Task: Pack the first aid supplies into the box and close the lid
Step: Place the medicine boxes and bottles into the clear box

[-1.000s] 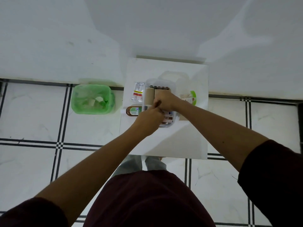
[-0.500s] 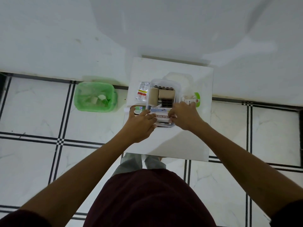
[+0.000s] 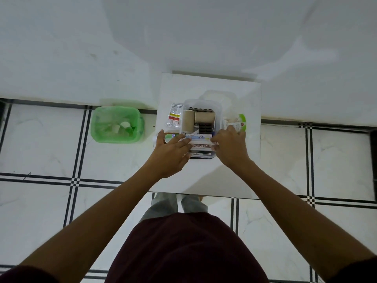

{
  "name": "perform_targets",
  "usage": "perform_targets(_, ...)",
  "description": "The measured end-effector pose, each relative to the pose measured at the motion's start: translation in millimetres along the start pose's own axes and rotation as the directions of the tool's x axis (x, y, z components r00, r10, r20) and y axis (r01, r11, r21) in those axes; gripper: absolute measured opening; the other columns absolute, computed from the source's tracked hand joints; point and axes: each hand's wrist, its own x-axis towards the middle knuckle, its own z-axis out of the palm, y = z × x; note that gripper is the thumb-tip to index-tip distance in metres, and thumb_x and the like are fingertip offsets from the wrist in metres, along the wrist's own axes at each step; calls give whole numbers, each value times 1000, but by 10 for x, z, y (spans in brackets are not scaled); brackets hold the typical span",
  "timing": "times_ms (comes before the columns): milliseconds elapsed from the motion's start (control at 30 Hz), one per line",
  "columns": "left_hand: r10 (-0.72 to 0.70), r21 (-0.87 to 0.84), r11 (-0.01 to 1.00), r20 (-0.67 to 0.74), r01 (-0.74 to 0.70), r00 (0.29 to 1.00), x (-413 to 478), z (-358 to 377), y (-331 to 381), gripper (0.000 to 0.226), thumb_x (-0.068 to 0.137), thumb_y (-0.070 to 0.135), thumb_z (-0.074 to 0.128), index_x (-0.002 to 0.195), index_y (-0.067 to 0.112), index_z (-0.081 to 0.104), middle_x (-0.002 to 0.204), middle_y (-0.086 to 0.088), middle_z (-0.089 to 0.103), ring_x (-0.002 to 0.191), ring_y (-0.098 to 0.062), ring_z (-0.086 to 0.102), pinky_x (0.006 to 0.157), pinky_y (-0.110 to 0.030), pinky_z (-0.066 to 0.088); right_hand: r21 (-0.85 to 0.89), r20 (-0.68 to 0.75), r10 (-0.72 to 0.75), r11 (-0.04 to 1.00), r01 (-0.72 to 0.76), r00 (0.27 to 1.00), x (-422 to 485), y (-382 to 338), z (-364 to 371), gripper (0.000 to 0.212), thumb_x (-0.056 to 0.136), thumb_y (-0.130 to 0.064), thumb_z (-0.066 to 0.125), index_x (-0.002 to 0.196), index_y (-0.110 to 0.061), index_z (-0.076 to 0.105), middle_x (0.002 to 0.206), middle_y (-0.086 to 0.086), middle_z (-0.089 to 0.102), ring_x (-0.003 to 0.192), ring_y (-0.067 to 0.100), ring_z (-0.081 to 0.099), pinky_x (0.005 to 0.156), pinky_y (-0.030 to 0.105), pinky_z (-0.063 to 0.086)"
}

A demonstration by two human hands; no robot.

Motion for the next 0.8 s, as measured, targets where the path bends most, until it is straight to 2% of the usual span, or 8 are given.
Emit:
perform_targets(133, 55, 69, 996, 56, -59, 997, -43, 67, -77, 36, 93, 36, 46, 123, 22, 61, 133, 3, 59, 137, -21, 40, 99, -75, 24, 74, -4, 32, 997, -32, 999, -37, -34, 38, 17, 88, -18, 61, 100, -15, 74, 96, 7, 71, 95, 26, 54, 77, 39, 42)
perform_targets(233, 82, 75, 993, 64, -87, 995, -33, 93, -43, 34, 92, 34, 49, 120, 21, 62, 130, 2, 62, 137, -25, 40, 97, -75, 24, 119, -20, 41, 992, -39, 999, 5, -58, -26, 18, 90, -17, 59, 97, -13, 74, 93, 9, 69, 93, 27, 54, 73, 34, 36)
perform_targets(300, 68, -5, 998, -2, -68, 998, -30, 93, -21, 36, 94, 35, 42, 122, 21, 61, 130, 2, 62, 134, -23, 44, 101, -70, 26, 137, -3, 30, 990, -29, 1000, 26, -47, -54, 19, 91, -15, 57, 96, -13, 74, 94, 8, 69, 94, 27, 54, 73, 33, 34)
perform_targets(400, -70, -211, 977, -155, 36, 985, -50, 61, -53, 40, 94, 33, 37, 124, 18, 60, 131, -2, 61, 128, -22, 50, 106, -56, 33, 359, -13, 78, 931, -68, 997, 31, 47, -10, 13, 86, -16, 63, 89, -14, 76, 90, 6, 73, 89, 25, 55, 76, 37, 44)
perform_targets(500, -237, -386, 912, -227, 136, 945, -63, 49, -175, 34, 90, 17, 48, 121, 10, 60, 122, -10, 65, 114, -29, 57, 95, -44, 47, 586, -112, 228, 801, -121, 967, -16, 166, -15, 10, 83, -17, 68, 88, -13, 75, 89, 4, 74, 84, 21, 61, 77, 30, 48)
perform_targets(567, -291, -414, 888, -164, 202, 942, -55, 57, -284, 36, 85, 10, 52, 120, 8, 59, 119, -12, 65, 110, -30, 58, 90, -43, 50, 639, -185, 341, 754, -151, 922, -57, 280, -23, 11, 82, -12, 67, 92, -9, 73, 91, 8, 73, 82, 23, 62, 76, 26, 45)
perform_targets(667, -281, -344, 903, -12, 260, 960, -4, 82, -458, 46, 80, 13, 62, 125, 7, 55, 125, -13, 61, 117, -34, 54, 90, -48, 50, 626, -172, 420, 745, -230, 891, -33, 504, 26, 22, 81, -7, 65, 102, -10, 69, 102, 8, 70, 90, 25, 61, 76, 22, 38)
perform_targets(800, -213, -219, 943, 176, 249, 961, 162, 137, -571, 62, 76, 24, 71, 133, 10, 49, 136, -11, 54, 126, -32, 47, 96, -50, 45, 480, -92, 335, 840, -253, 938, 158, 752, 54, 40, 74, -2, 62, 114, -9, 61, 120, 11, 62, 108, 33, 55, 87, 42, 48)
